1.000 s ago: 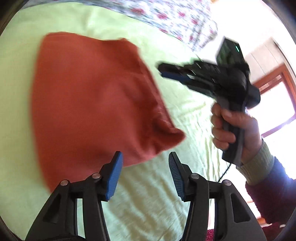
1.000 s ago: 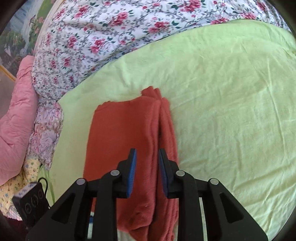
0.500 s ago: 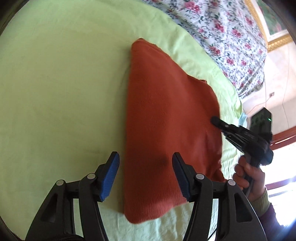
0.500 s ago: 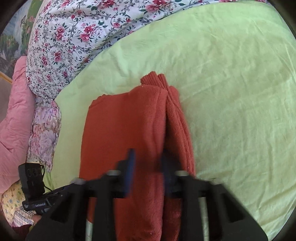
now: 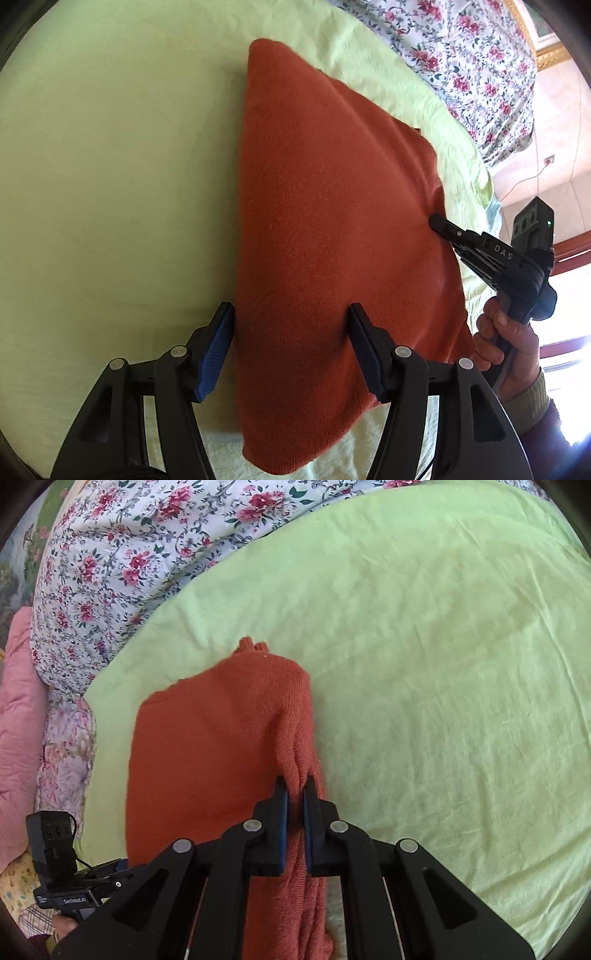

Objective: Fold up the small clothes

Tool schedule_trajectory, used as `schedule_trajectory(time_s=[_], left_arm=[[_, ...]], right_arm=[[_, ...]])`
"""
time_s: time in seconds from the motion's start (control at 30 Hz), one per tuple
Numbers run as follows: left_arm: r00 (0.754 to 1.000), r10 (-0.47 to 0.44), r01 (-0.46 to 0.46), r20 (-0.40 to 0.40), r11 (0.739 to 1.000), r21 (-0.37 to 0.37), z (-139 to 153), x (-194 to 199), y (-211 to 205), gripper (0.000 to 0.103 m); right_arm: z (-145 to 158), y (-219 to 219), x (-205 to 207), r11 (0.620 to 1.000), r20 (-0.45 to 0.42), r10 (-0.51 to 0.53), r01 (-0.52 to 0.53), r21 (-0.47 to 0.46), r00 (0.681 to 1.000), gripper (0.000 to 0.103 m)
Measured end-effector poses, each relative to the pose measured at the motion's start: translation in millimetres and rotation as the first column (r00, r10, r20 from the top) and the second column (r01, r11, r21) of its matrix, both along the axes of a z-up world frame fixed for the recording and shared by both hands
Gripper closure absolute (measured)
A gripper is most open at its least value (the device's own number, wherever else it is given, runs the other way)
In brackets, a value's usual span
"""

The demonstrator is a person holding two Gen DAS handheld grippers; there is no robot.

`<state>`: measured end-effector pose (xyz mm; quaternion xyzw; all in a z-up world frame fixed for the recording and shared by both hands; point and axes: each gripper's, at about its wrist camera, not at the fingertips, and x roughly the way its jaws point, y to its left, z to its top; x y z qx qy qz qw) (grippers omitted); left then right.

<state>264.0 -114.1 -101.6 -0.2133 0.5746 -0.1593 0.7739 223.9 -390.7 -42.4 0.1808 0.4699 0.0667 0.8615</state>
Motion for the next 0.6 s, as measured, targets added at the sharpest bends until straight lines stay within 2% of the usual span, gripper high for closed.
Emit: schedule_trajectory(time_s=[0.3,0.5,0.53,0.6], left_arm=[[1.000,0.004,-0.004,0.004,1.000,0.004,3.2,-0.7,-3.5,0.040],[1.000,0.019,-0.019,0.003,1.000,-0.001,3.2,6.2,-0.5,0.040],[1.000,0.023,-0.023,0.006,1.000,-0.001,3.6,7.9,0.1,0.040],[0.999,0.034,-0.033,0.010,0.999,-0.003,4.1,10.3,1.9,0.040]], right_arm=[[4.6,0.2,-4.2,0.999,0.010,-0.023,0.023,-0.035,1.000,0.095],[7.4,-1.2,-8.2,0.999,-0.004,-0.027,0.027,0.017,1.000,0.091],[8.5,-0.3,-9.1,0.999,-0.012,-0.028,0.028,0.017,1.000,0.087],[13.6,2.7,-14.3,1.000,-0.011,-0.021,0.021,0.013,1.000,0.069]])
